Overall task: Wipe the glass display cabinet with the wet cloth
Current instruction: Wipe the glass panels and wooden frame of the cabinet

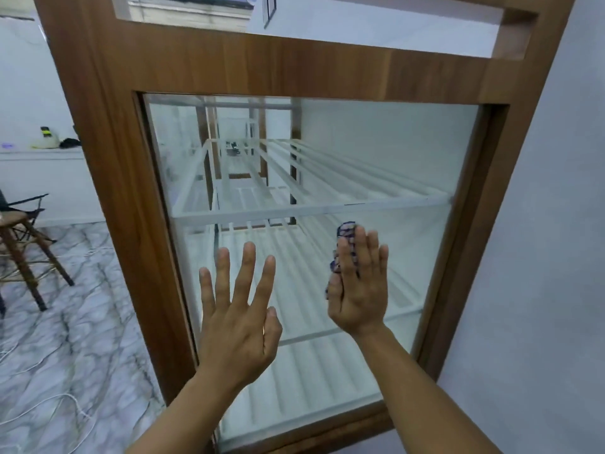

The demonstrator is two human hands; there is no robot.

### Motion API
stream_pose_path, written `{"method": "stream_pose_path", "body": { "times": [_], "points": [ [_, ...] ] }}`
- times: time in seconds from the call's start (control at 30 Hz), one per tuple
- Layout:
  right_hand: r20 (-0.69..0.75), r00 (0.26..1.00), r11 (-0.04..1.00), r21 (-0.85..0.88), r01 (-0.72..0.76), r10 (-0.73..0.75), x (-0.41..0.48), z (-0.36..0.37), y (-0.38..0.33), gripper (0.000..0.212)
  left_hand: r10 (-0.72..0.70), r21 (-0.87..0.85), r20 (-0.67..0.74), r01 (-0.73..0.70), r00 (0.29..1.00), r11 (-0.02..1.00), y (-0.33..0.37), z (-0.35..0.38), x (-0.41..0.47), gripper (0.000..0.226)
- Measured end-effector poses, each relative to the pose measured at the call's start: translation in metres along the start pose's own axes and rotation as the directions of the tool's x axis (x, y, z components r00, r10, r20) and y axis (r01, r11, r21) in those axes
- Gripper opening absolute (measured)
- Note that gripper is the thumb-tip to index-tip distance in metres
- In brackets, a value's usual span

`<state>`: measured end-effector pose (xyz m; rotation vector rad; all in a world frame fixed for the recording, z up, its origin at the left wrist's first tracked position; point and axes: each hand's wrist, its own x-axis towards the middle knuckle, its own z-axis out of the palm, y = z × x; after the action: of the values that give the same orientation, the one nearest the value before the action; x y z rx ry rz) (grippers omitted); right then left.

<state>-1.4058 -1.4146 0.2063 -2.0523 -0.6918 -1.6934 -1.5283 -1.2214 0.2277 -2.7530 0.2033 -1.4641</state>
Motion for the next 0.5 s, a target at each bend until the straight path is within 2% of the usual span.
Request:
{"method": "stream_pose_path", "body": {
  "times": [0.23, 0.4, 0.5],
  "points": [
    [-0.052, 0.996, 0.997, -0.008, -0.080, 0.079, 0.004, -0.028, 0.107, 0.059, -0.103, 0.005, -0.062, 0.103, 0.993, 0.995, 0.015, 0.011, 0.002, 0.067],
    [-0.048, 0.996, 0.997, -0.015, -0.075, 0.074, -0.021, -0.032, 0.128, 0.057, -0.139, 0.106, -0.141, 0.154, 0.980, 0.982, 0.001, 0.010, -0.020, 0.066],
    [-0.069, 0.996, 0.998, -0.010, -0.064, 0.063, -0.048, -0.026, 0.126, 0.056, -0.098, 0.150, -0.190, 0.128, 0.977, 0.980, -0.014, 0.017, -0.043, 0.064]
  ]
}}
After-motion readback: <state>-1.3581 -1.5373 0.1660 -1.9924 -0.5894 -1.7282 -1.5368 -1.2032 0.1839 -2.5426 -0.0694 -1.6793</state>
